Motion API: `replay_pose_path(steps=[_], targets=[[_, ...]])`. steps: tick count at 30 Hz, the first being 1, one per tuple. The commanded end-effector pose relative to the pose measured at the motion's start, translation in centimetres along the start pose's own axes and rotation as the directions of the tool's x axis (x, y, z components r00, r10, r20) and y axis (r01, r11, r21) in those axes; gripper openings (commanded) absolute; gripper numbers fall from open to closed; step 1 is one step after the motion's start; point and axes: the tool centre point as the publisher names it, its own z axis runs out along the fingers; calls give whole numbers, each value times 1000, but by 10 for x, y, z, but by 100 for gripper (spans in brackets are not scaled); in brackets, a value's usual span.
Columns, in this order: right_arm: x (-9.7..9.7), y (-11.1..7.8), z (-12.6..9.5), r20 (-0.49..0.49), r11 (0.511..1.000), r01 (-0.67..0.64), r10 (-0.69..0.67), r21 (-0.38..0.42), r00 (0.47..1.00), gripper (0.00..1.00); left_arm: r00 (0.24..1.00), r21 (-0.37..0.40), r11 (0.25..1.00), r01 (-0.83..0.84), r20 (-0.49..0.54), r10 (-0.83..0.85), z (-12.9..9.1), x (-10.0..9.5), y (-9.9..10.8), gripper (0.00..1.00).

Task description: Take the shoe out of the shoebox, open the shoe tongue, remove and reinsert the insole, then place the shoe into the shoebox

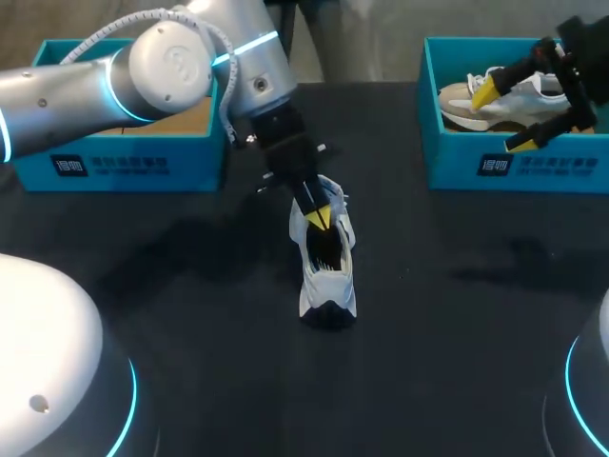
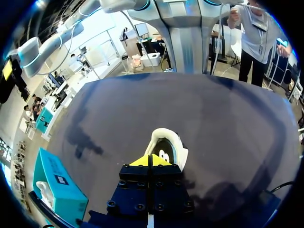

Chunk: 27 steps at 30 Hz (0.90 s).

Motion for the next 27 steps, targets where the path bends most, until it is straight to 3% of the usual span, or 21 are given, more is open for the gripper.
replay_pose_path(steps=[1, 17, 23, 27], targets=[[-1, -4, 1, -1, 998, -2, 2, -57, 1000, 100, 1000, -2, 1000, 0, 1, 0, 2, 1, 0, 0], [-1, -4, 1, -1, 998, -2, 2, -57, 1000, 100, 1000, -2, 1000, 0, 1, 0, 2, 1, 0, 0], [-1, -4, 1, -1, 998, -2, 2, -57, 1000, 100, 973, -102, 994, -46, -228, 21, 1, -5, 0, 0], [-1, -4, 1, -1, 998, -2, 2, -57, 1000, 100, 952, -138, 987, -83, -304, 37, 5, -9, 5, 0]])
